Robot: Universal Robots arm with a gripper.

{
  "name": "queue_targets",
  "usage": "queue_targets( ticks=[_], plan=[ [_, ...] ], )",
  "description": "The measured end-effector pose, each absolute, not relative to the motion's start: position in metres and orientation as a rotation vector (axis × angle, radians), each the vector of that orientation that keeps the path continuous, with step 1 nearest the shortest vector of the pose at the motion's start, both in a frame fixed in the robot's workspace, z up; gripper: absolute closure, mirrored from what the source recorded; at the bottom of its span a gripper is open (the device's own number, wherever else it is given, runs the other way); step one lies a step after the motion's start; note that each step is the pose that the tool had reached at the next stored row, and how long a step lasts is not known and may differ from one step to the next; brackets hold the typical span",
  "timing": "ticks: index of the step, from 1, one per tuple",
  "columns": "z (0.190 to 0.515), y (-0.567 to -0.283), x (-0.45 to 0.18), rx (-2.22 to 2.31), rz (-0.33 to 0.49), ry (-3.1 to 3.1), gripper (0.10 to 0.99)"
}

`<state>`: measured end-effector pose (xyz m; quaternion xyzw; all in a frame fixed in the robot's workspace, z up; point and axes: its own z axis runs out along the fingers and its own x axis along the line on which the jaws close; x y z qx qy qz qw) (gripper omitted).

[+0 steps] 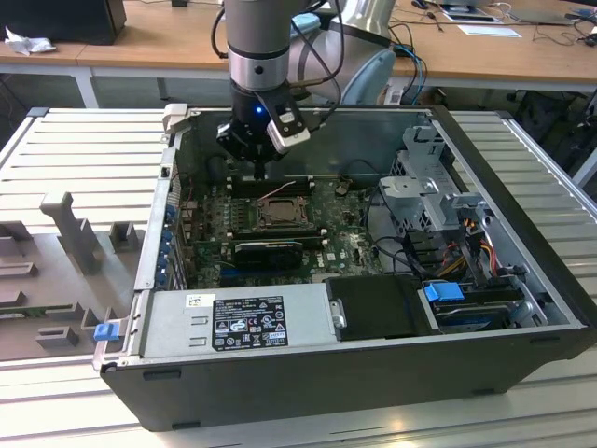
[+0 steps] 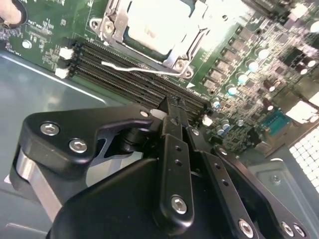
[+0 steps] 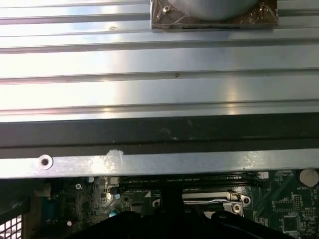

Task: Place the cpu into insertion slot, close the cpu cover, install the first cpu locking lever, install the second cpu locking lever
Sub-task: 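Install the first cpu locking lever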

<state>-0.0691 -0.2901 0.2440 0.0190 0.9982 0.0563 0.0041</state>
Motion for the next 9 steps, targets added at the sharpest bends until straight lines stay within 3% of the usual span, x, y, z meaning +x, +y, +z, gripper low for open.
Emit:
queue_targets(
  ticks=[9],
  plan=[
    [0.231,-0.290,-0.052,-0.009,0.179,3.131,0.980]
  ],
)
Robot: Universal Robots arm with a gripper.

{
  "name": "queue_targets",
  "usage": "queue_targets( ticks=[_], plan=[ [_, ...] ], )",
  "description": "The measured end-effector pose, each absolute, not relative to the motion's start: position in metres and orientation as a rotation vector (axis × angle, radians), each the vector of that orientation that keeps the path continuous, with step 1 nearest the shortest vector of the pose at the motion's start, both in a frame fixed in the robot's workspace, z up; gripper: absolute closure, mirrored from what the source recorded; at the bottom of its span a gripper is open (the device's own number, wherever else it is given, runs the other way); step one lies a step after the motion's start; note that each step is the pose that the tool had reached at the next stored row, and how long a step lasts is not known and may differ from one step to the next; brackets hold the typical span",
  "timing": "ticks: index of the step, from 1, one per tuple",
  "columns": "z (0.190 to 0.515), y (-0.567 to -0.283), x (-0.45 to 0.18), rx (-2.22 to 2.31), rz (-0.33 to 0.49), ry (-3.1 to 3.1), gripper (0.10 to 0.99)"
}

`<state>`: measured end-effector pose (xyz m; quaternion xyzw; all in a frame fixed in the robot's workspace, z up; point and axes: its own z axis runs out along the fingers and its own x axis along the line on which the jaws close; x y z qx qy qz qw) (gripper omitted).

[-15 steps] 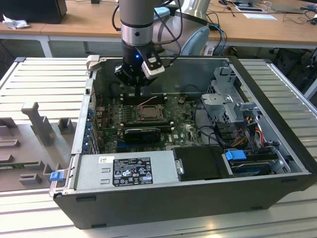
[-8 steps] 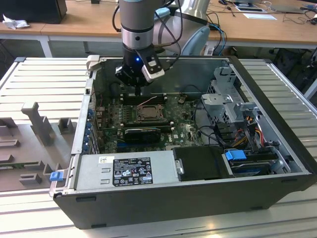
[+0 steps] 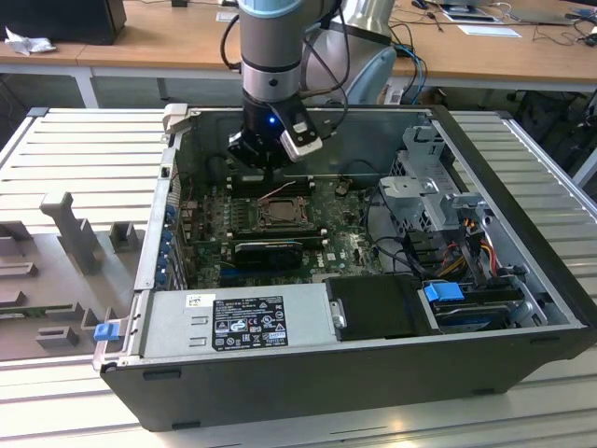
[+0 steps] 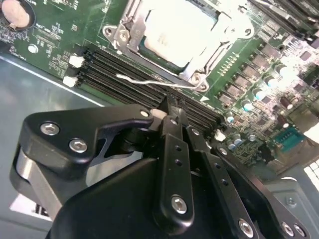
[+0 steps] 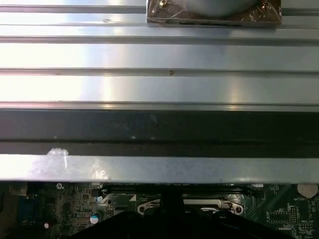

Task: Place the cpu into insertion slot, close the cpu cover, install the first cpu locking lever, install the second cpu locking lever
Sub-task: 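Install the first cpu locking lever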

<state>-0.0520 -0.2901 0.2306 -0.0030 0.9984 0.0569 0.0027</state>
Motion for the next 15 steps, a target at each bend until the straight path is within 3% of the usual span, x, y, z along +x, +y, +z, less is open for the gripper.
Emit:
queue_targets(
  ticks=[15],
  plan=[
    [0.224,-0.289,-0.026,-0.012,0.179,3.131,0.980]
  ],
)
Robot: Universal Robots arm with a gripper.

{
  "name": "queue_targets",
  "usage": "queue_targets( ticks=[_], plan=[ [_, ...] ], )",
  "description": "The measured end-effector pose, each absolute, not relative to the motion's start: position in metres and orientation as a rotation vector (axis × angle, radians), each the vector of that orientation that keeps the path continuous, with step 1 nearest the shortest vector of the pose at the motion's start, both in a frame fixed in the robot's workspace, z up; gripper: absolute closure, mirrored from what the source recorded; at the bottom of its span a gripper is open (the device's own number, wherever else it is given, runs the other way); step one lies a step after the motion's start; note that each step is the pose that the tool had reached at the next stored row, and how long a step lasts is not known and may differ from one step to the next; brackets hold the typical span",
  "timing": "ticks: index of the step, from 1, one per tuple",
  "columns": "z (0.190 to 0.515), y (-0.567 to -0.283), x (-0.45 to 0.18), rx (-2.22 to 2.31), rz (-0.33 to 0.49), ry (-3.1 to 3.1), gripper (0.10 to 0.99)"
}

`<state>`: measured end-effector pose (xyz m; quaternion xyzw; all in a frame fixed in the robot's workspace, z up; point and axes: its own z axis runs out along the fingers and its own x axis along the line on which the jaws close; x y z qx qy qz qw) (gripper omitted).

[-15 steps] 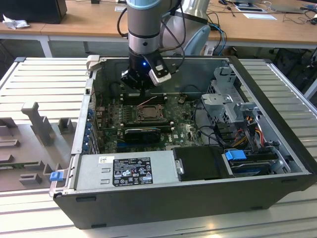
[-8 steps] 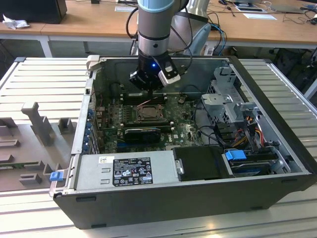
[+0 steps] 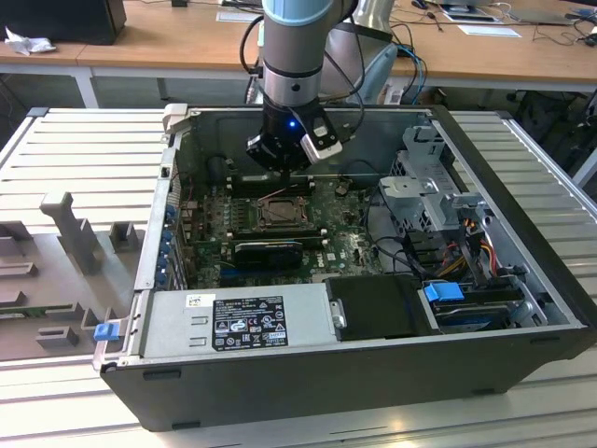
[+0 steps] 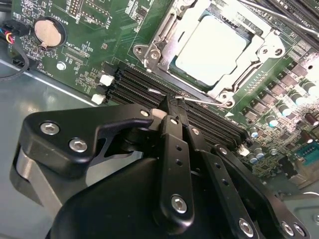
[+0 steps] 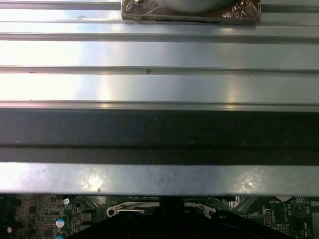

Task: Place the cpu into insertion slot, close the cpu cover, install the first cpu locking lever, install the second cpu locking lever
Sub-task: 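Install the first cpu locking lever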

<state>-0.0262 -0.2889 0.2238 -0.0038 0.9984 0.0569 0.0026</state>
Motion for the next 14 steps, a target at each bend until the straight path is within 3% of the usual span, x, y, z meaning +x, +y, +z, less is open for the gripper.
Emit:
queue_targets(
  ticks=[14],
  plan=[
    [0.2189,-0.2887,-0.0238,-0.052,0.177,3.108,0.980]
  ],
)
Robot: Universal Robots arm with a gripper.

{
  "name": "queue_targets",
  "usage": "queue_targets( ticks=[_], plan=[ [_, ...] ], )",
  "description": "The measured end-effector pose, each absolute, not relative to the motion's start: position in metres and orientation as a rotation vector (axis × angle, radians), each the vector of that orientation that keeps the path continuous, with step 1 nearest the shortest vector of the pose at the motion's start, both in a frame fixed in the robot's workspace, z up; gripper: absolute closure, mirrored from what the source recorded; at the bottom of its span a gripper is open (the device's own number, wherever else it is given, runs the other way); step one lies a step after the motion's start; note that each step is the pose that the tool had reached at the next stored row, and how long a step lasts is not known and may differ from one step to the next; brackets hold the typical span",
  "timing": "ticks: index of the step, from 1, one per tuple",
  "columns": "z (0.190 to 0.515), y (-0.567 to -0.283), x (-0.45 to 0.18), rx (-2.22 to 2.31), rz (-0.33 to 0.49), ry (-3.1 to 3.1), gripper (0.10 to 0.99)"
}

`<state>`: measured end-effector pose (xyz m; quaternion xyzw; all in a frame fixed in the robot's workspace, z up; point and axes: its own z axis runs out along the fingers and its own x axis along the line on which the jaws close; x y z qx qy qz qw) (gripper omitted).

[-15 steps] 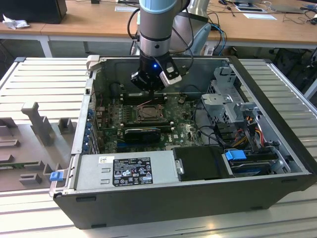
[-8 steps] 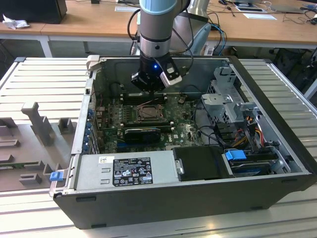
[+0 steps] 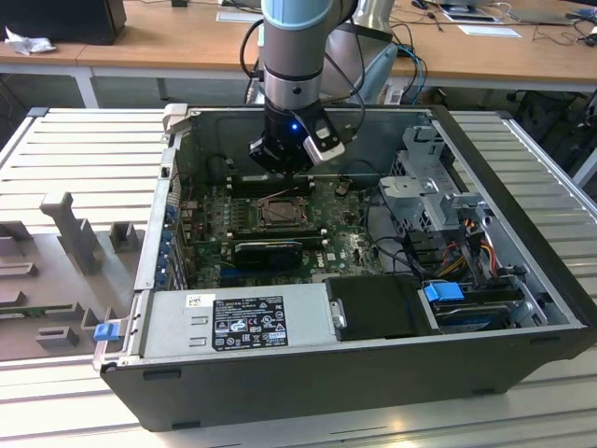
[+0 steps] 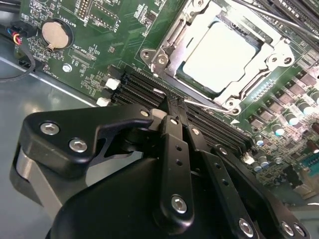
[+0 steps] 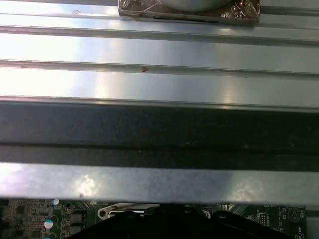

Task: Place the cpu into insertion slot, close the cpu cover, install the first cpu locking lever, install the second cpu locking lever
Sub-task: 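Install the first cpu locking lever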

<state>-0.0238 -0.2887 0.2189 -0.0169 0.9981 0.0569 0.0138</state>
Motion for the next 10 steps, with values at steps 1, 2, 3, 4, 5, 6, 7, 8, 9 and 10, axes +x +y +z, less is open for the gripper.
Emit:
queue_targets(
  ticks=[1,2,3,4,5,6,7,8,9,10],
  plan=[
    [0.2182,-0.2886,-0.0231,-0.057,0.177,3.109,0.980],
    [0.2174,-0.2888,-0.0224,-0.058,0.177,3.108,0.980],
    [0.2171,-0.2889,-0.0224,-0.058,0.177,3.108,0.980],
    [0.2167,-0.2891,-0.0224,-0.058,0.177,3.108,0.980],
    [0.2162,-0.2893,-0.0223,-0.058,0.177,3.108,0.980],
    [0.2158,-0.2893,-0.0223,-0.058,0.177,3.108,0.980],
    [0.2145,-0.2893,-0.0219,-0.058,0.177,3.108,0.980],
    [0.2129,-0.2893,-0.0214,-0.058,0.177,3.108,0.980],
    [0.2099,-0.2892,-0.0211,-0.058,0.177,3.108,0.980],
    [0.2083,-0.2892,-0.0210,-0.058,0.177,3.108,0.980]
  ],
)
